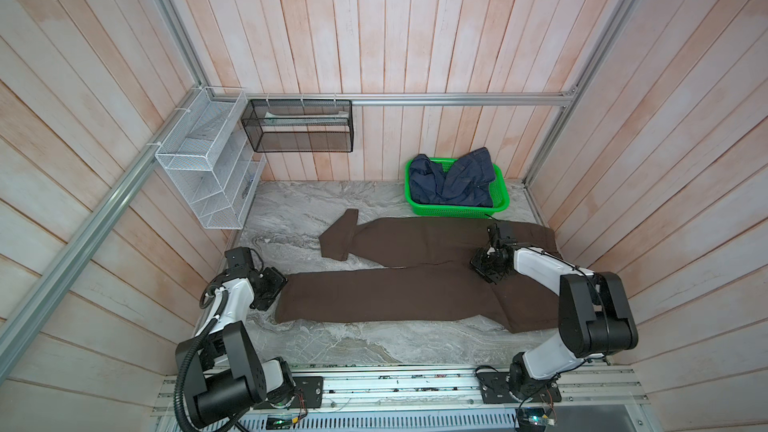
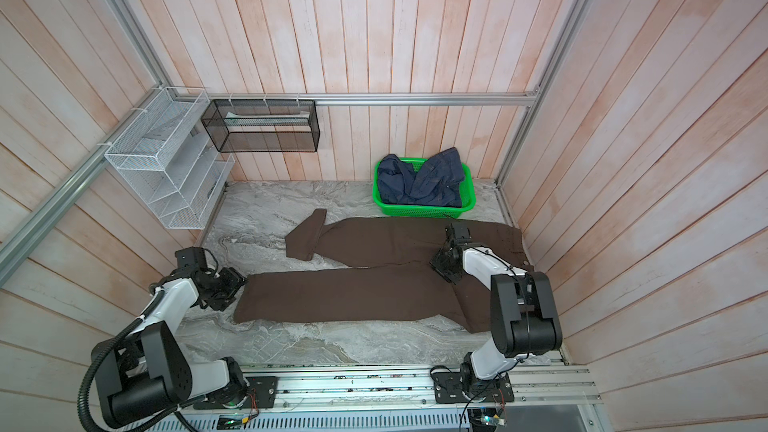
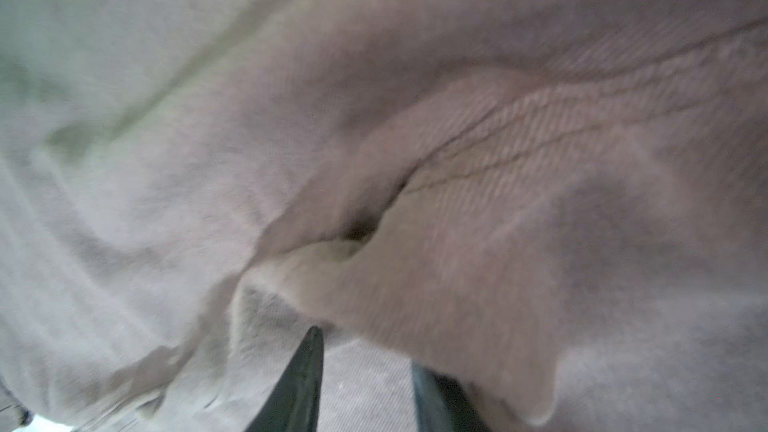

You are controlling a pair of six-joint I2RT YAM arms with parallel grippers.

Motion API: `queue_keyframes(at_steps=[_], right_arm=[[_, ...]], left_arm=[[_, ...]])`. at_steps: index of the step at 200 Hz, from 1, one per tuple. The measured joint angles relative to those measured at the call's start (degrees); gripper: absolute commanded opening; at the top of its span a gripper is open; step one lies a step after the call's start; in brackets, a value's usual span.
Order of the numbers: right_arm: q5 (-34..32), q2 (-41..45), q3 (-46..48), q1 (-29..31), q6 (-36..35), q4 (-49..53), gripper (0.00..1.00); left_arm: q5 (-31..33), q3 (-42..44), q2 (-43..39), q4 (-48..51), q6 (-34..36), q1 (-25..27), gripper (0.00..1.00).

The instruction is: Fold and stack the trousers

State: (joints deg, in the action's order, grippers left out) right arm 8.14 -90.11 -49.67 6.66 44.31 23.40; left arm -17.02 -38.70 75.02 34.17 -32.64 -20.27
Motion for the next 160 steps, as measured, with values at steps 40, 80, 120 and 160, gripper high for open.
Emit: queue_keyframes(at_steps=[40, 80, 120, 160], right_arm=[[0.79, 2.16, -1.31, 0.74, 0.02, 0.7, 0.38], [1.2, 3.02, -1.4, 0.81, 0.07, 0.92, 0.38], [1.6, 4.44, -1.57, 1.07, 0.26, 1.36, 0.38], [2.05, 5.49, -2.03, 1.14, 0.26, 1.73, 0.39]], left_arm=[[2.36, 1.25, 1.09, -1.27, -0.87, 2.54, 0.62], [5.92, 1.25, 2.78, -2.05, -1.49, 5.4, 0.46], [8.66, 0.87, 4.68, -3.04, -1.18, 7.15, 0.13], [9.42, -0.02, 4.24, -2.84, -1.44, 10.99, 0.0]])
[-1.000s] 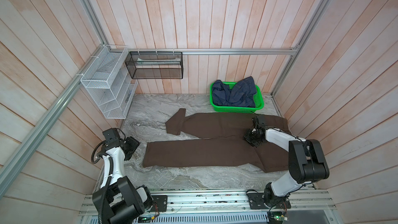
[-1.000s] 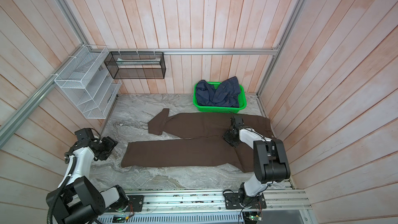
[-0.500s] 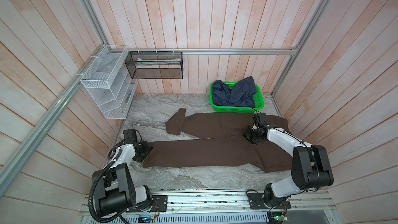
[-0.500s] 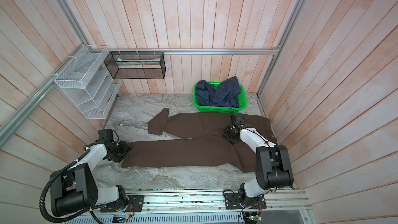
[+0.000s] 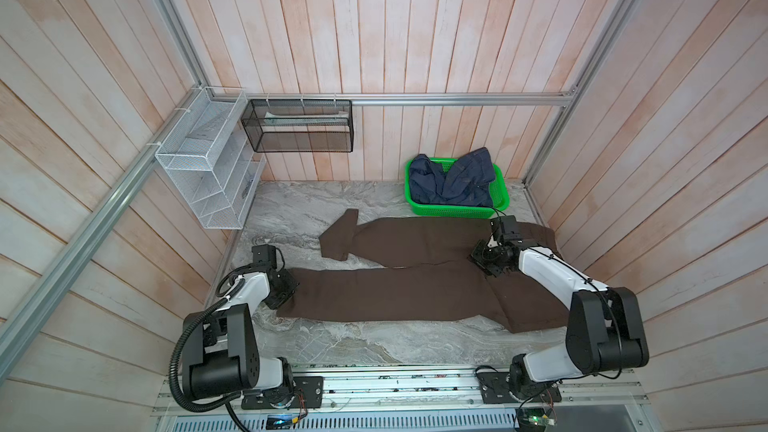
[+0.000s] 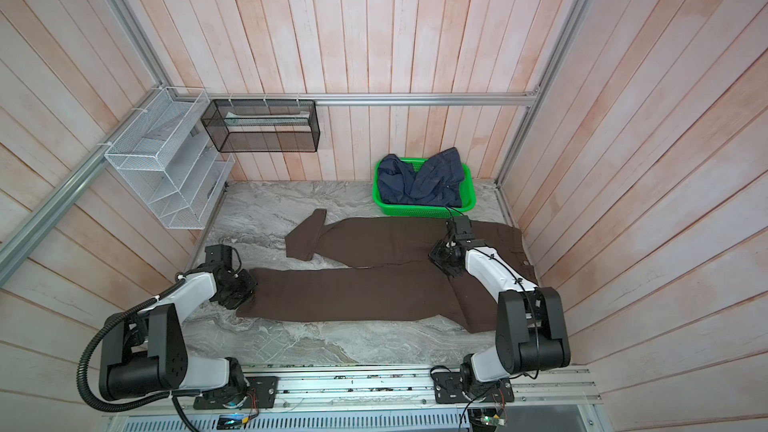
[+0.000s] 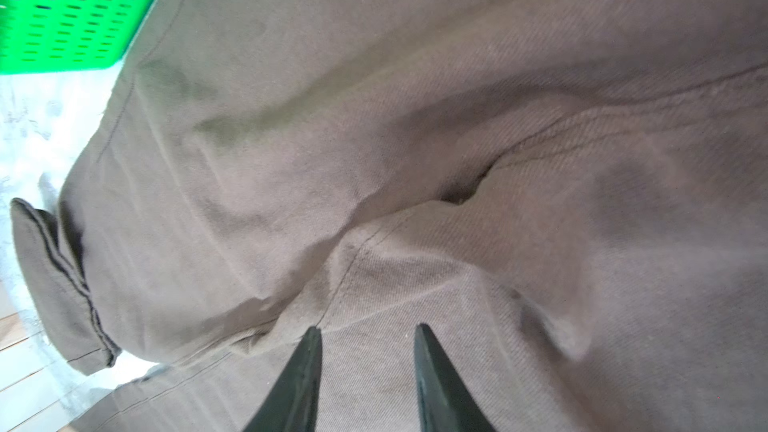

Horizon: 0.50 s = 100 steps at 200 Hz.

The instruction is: Fold and stack the trousers

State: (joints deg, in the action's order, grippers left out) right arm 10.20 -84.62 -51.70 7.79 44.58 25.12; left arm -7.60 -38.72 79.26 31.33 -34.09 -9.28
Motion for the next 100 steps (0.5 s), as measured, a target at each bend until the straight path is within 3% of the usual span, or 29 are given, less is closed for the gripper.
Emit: queue_keyframes(at_steps=[19, 59, 100], right_arm=[[0.02, 0.22, -0.11, 0.0, 0.0, 0.5, 0.39], [0.02, 0.98, -0.79, 0.0, 0.0, 1.14, 0.39], [0.2, 1.11, -1.88, 0.0, -0.04, 1.97, 0.39]], left_arm=[[0.2, -3.98, -4.07, 4.74, -1.01, 4.07, 0.0], [0.24, -22.58, -8.2, 8.81, -5.6, 16.68, 0.0], [-2.21, -37.94, 1.53, 7.43, -11.28, 24.61, 0.0]])
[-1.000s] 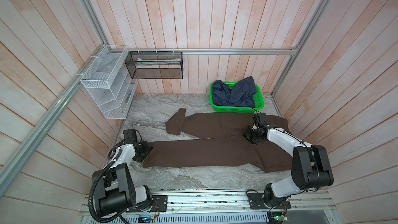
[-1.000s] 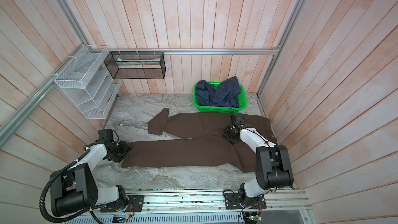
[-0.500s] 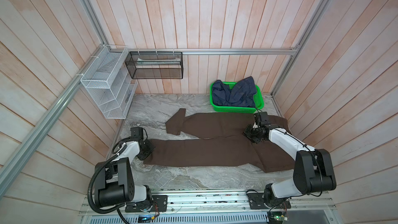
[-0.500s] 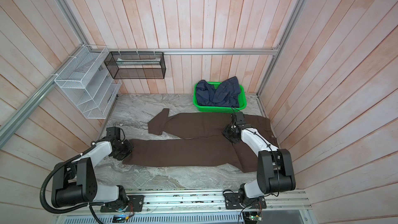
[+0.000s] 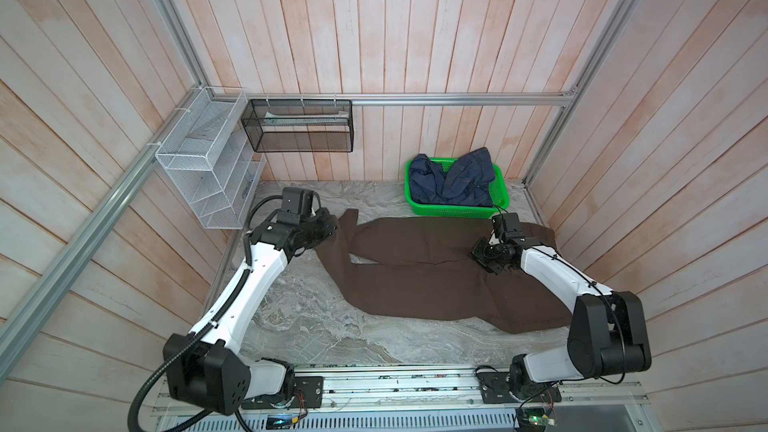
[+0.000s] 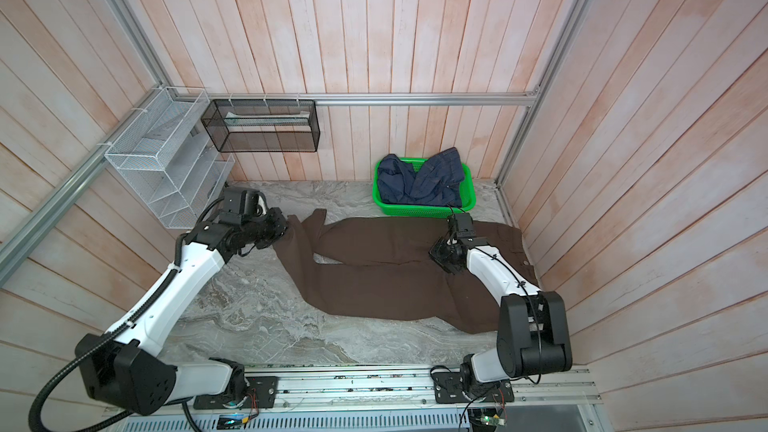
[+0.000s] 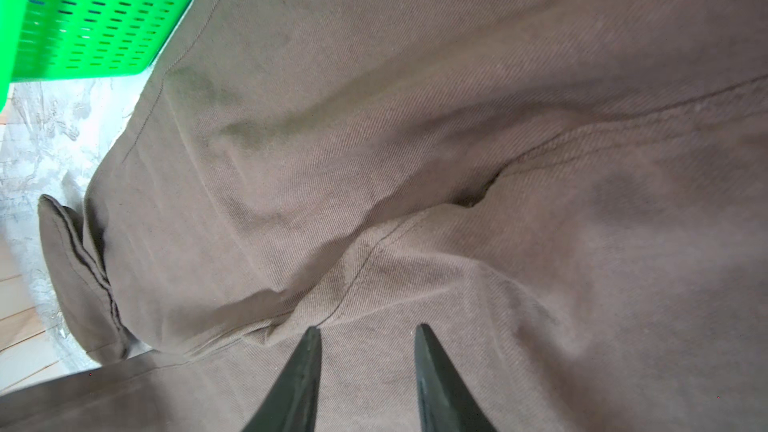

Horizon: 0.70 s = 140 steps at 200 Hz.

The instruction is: Fold and stack the trousers

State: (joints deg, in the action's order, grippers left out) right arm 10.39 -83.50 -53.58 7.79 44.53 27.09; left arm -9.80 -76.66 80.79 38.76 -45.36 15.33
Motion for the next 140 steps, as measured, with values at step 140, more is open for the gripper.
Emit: queue_keyframes(at_steps=[140], right_arm=[[-0.22, 3.76, -1.27, 0.0, -1.33, 4.02, 0.4]], left_arm=[[-3.91, -46.62, 44.02, 2.25, -6.14, 2.25, 0.18]])
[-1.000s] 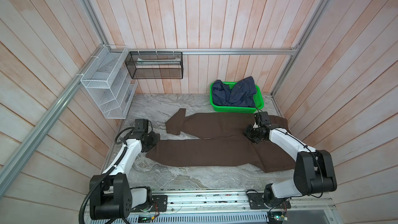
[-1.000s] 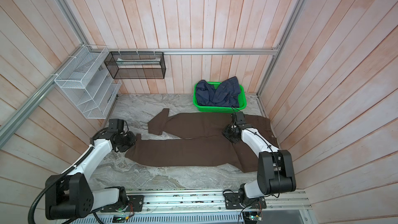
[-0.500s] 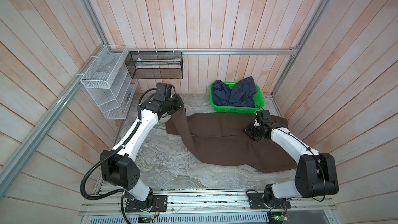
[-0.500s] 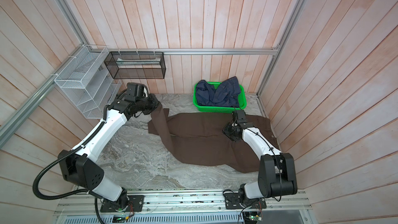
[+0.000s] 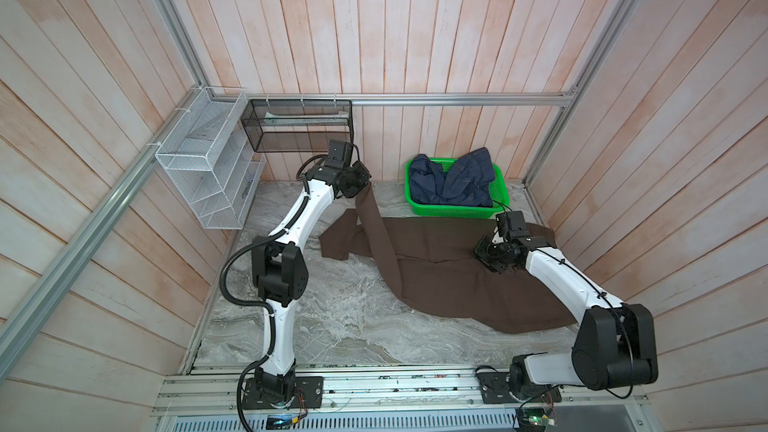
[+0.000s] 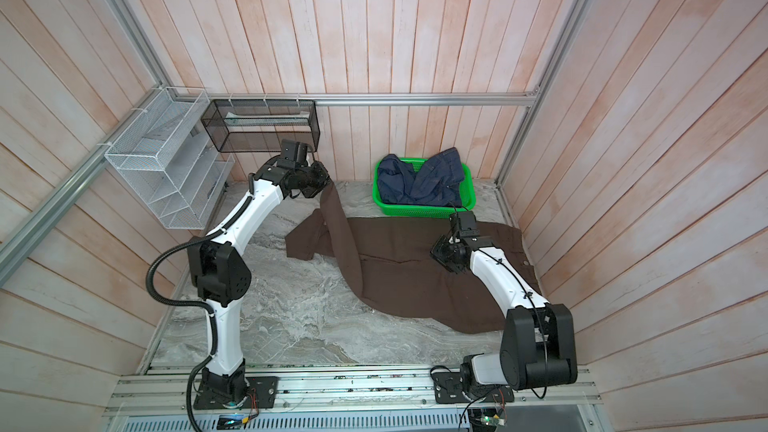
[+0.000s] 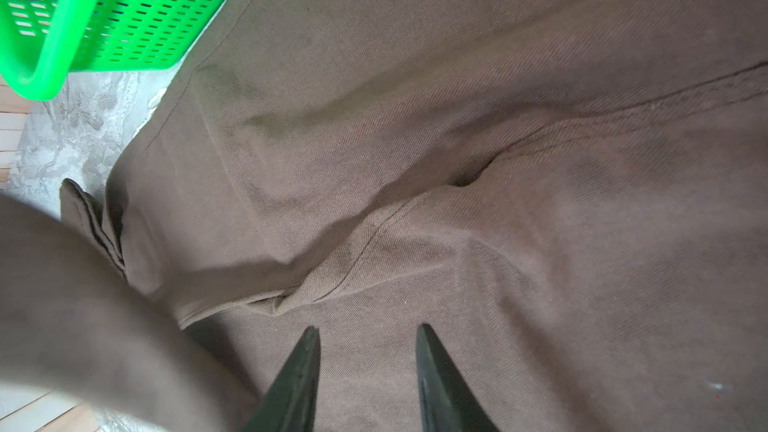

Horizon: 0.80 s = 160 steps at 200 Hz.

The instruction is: Fold and stack the trousers

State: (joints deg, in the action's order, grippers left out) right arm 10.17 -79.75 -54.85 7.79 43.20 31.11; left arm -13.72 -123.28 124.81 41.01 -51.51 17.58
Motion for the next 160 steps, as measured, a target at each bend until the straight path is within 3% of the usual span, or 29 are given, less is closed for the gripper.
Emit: queue_keyframes(at_steps=[28, 57, 96, 118, 160], right_arm=[[-0.02, 0.17, -0.04, 0.0, 0.02, 0.42, 0.4], [-0.02, 0.22, -0.07, 0.04, 0.04, 0.5, 0.4], [-0.02, 0.26, -0.13, 1.09, 0.07, 0.5, 0.4], [-0.7, -0.52, -1.73, 4.07, -0.04, 0.66, 0.4], [-5.64, -11.26, -15.43, 21.14, -4.87, 0.59, 0.43]], left_arm=[[-1.03, -4.52, 4.68, 2.23, -0.33, 0.0, 0.38], [-0.37, -1.77, 1.16, 2.19, 0.79, 0.0, 0.52], [1.79, 22.62, -18.56, -4.5, 1.73, -1.49, 0.47], [0.15, 33.42, -24.09, -9.92, 1.73, -5.05, 0.47], [-1.53, 51.91, -25.88, -16.15, 1.07, -9.77, 0.49]])
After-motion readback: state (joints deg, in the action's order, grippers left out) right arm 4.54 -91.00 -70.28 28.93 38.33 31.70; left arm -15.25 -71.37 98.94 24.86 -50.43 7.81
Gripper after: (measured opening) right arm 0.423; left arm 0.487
